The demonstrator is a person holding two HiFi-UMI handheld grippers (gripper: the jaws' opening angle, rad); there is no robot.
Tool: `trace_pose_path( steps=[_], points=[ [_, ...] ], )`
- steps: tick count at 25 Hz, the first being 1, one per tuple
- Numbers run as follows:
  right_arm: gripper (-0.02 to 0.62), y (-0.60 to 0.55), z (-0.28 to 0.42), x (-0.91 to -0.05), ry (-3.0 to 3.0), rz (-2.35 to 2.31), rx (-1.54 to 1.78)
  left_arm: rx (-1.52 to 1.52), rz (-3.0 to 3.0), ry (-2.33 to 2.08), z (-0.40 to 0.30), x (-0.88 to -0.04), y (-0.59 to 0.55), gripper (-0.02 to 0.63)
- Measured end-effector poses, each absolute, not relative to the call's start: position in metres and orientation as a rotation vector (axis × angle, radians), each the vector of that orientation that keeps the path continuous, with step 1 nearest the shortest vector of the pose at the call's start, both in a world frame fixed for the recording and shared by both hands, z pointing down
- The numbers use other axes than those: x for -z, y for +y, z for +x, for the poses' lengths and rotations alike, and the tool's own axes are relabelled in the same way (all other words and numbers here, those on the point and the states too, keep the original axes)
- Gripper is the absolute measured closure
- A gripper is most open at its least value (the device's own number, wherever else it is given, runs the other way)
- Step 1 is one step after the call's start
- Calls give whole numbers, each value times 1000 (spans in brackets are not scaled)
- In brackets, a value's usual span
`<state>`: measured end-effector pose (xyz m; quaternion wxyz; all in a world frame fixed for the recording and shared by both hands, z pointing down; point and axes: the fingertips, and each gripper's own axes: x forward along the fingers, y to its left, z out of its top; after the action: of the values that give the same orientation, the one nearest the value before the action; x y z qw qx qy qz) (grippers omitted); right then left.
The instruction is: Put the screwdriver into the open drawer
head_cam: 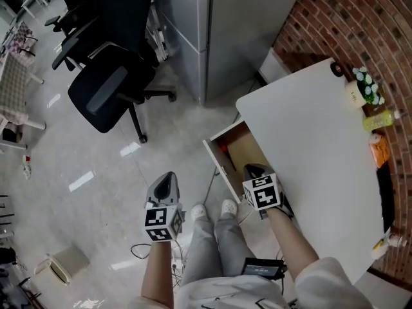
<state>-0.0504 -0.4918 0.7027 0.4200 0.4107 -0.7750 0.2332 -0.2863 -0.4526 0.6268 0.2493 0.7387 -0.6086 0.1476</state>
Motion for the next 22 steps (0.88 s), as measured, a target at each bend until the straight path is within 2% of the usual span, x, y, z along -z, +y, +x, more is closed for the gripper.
trace_pose_path(
  steps=[22],
  points=[
    [577, -466, -50, -485, -2301, 1094, -277, -222, 2188, -1768, -272, -469, -431, 595]
  ],
)
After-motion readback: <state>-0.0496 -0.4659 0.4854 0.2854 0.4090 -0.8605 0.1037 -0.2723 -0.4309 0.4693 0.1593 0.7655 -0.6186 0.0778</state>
